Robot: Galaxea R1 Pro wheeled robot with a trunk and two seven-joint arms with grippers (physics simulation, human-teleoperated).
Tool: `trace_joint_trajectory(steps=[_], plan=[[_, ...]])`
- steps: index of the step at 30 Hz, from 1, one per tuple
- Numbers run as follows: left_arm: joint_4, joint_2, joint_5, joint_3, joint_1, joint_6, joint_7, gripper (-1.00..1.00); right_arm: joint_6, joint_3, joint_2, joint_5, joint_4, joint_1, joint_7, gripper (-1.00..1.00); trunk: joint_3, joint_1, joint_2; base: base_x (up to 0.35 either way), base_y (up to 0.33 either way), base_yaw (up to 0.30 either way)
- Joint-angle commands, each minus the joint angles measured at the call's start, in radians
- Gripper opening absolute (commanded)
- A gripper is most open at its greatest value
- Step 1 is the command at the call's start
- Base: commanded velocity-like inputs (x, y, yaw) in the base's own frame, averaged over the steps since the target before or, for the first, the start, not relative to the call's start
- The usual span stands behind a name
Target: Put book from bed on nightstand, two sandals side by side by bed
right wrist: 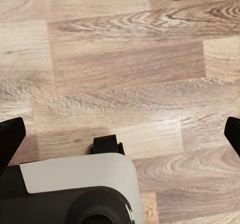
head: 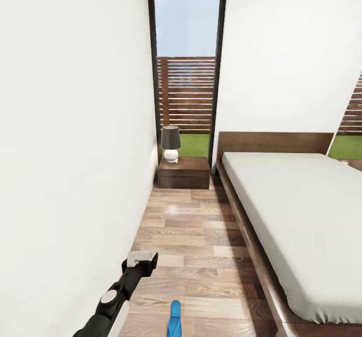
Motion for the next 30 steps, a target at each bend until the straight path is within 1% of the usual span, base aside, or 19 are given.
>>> trace_joint_trajectory(steps=[1,3,4,5,6,7,8,9,10,11,13,15,17,18,21,23,26,29,30], plan=[[-0.001,0.001,0.010,0.000,0.000,0.006,-0.001,1.00,0.002,-0.003,0.001,0.001,-0.004,-0.001,-0.001,1.00,-0.001,0.000,-0.001,0.000,0.000,0.000],[0.000,0.002,0.008,0.000,-0.001,0.006,-0.001,1.00,0.017,-0.003,0.003,0.004,-0.031,-0.001,-0.005,1.00,-0.001,0.000,-0.001,0.000,0.000,0.000],[0.000,0.003,0.007,-0.001,-0.001,0.006,-0.001,1.00,0.037,-0.003,0.013,0.005,-0.072,-0.003,-0.007,1.00,-0.001,0.000,-0.001,0.000,0.000,0.000],[0.001,0.003,0.007,-0.001,-0.001,0.005,-0.001,1.00,0.078,-0.003,0.035,0.005,-0.127,-0.011,-0.008,1.00,-0.001,0.000,-0.001,0.000,0.000,0.000],[0.001,0.002,0.007,-0.001,-0.001,0.005,-0.001,1.00,0.145,-0.003,0.063,0.005,-0.183,-0.030,-0.009,1.00,-0.001,0.000,-0.001,0.000,0.000,0.000],[0.001,0.002,0.007,-0.001,-0.001,0.005,-0.001,1.00,0.186,-0.002,0.076,0.006,-0.209,-0.044,-0.009,1.00,-0.001,0.000,-0.001,0.000,0.000,0.000],[0.001,0.002,0.007,-0.001,-0.001,0.004,-0.001,1.00,0.284,-0.002,0.098,0.006,-0.248,-0.080,-0.010,1.00,-0.001,0.000,-0.001,0.000,0.000,0.000],[0.001,0.001,0.007,-0.001,-0.001,0.004,-0.001,1.00,0.330,-0.001,0.106,0.006,-0.263,-0.099,-0.010,1.00,-0.001,0.000,-0.001,0.000,0.000,0.000],[0.001,0.001,0.007,-0.002,-0.001,0.003,0.000,1.00,0.413,0.000,0.118,0.005,-0.283,-0.140,-0.010,1.00,-0.001,0.000,-0.001,0.000,0.000,0.000],[0.001,0.001,0.007,-0.002,-0.001,0.003,0.000,1.00,0.446,0.000,0.123,0.004,-0.290,-0.162,-0.010,1.00,-0.001,0.000,-0.001,0.000,0.000,0.000],[0.000,0.000,0.007,-0.002,-0.001,0.003,0.001,1.00,0.529,0.001,0.133,-0.004,-0.307,-0.267,-0.010,1.00,-0.001,0.000,-0.001,0.000,0.000,0.000],[0.000,0.000,0.009,-0.002,-0.001,0.003,0.001,1.00,0.567,0.001,0.137,-0.007,-0.307,-0.367,-0.010,1.00,-0.001,0.000,-0.001,0.000,0.000,0.000],[0.001,0.000,0.010,-0.003,-0.001,0.003,0.001,1.00,0.604,0.001,0.139,-0.008,-0.293,-0.424,-0.010,1.00,-0.001,0.000,-0.001,0.000,0.000,0.000],[0.001,0.000,0.010,-0.003,-0.001,0.003,0.001,1.00,0.618,0.001,0.139,-0.008,-0.290,-0.432,-0.010,1.00,-0.001,0.000,-0.001,0.000,0.000,0.000],[0.000,-0.001,0.010,-0.006,-0.001,0.003,0.003,1.00,0.747,0.002,0.146,-0.008,-0.280,-0.457,-0.008,1.00,-0.001,0.000,-0.001,0.000,0.000,0.000],[0.000,-0.002,0.010,-0.007,-0.001,0.004,0.003,1.00,0.799,0.004,0.150,-0.008,-0.278,-0.463,-0.007,1.00,-0.001,0.000,-0.001,0.000,0.000,0.000],[0.000,-0.003,0.010,-0.008,-0.001,0.004,0.004,1.00,0.842,0.014,0.156,-0.009,-0.277,-0.467,-0.008,1.00,-0.001,0.000,-0.001,0.000,0.000,0.000],[0.001,-0.003,0.010,-0.008,-0.001,0.004,0.005,1.00,0.857,0.034,0.159,-0.009,-0.272,-0.469,-0.008,1.00,-0.001,0.000,-0.001,0.000,0.000,0.000],[0.000,-0.003,0.010,-0.008,-0.001,0.004,0.005,1.00,0.861,0.050,0.160,-0.009,-0.271,-0.469,-0.008,1.00,-0.001,0.000,-0.001,0.000,0.000,0.000]])
